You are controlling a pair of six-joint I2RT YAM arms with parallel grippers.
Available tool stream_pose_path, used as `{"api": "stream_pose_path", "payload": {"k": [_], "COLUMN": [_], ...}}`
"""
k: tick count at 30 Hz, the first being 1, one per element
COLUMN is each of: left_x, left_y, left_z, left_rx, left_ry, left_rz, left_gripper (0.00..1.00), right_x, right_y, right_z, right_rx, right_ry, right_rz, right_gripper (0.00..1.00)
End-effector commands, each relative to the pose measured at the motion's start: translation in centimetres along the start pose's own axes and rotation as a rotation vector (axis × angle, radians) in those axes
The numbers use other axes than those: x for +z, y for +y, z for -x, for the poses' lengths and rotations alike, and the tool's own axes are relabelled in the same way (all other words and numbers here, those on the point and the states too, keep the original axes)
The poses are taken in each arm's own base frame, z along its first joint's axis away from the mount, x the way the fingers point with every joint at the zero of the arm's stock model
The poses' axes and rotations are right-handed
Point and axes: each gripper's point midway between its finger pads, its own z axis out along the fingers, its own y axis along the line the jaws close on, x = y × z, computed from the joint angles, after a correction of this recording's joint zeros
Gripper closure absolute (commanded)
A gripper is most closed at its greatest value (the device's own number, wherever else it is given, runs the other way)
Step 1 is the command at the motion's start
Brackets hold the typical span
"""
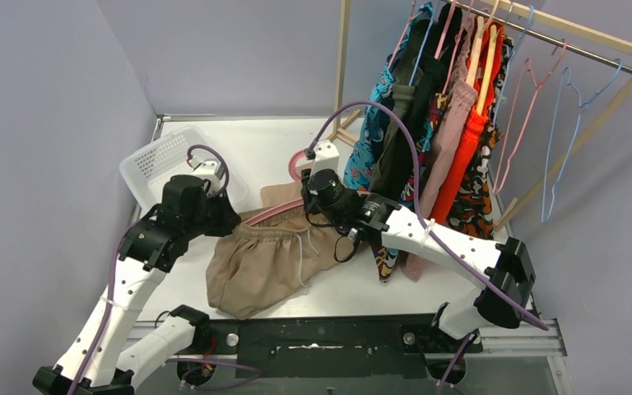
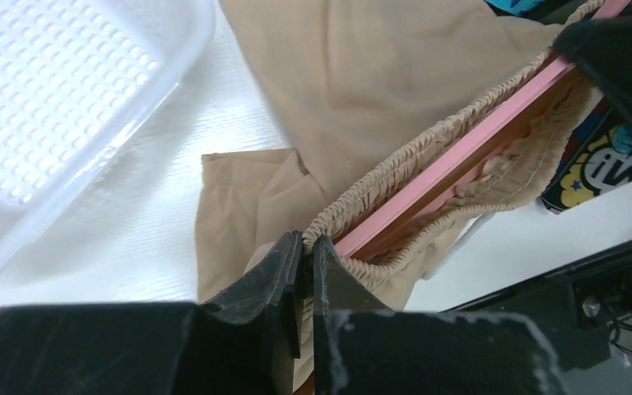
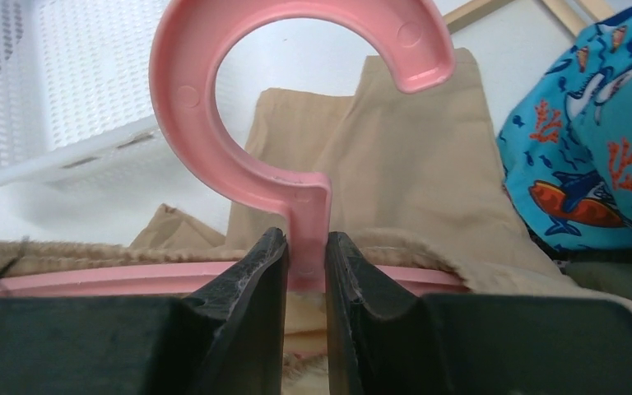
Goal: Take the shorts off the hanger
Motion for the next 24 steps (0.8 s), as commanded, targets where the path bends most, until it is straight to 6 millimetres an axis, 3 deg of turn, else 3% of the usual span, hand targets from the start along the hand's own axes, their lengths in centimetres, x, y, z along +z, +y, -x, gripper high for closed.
{"api": "stream_pose_path", "payload": {"k": [1,5,9,12,15,20,24], "left_x": [-1.6,-2.3,-2.0,-1.5,-1.3,-1.4,-2.0], "left_y": [2.7,5.1,6.0,5.7,4.2,0.6,0.1], "left_z": [-0.2,-1.3,-1.9,-2.0,-0.2,2.8,3.0], "left_rx": [0.013,-0.039,-0.074,-0.084,-0.063,-0.076,-0.093], "left_ry": [-0.016,-0.018,-0.016,-0.002,-0.039,-0.165,-0.196], "left_rz": [0.143,0.276,0.319,0.302,0.212,0.016,-0.01], "left_gripper": [1.0,1.0,1.0,1.0,1.0,0.56,0.41], "right_x": [-0.5,-0.6,-0.4,0.2,1.0,2.2,3.2], "right_y": [-4.4,-4.9,-5.7,-6.0,-5.4,-4.7,-4.6], "right_z": [6.3,9.2,10.1,10.1,9.8,9.1,8.6], "right_rx": [0.13,0.151,0.173,0.196,0.194,0.184,0.157], "right_ry": [-0.186,-0.25,-0.265,-0.259,-0.238,-0.195,-0.152], "right_rz": [-0.113,-0.04,-0.047,-0.021,0.006,0.022,0.002], "right_gripper": [1.0,1.0,1.0,1.0,1.0,1.0,1.0]}}
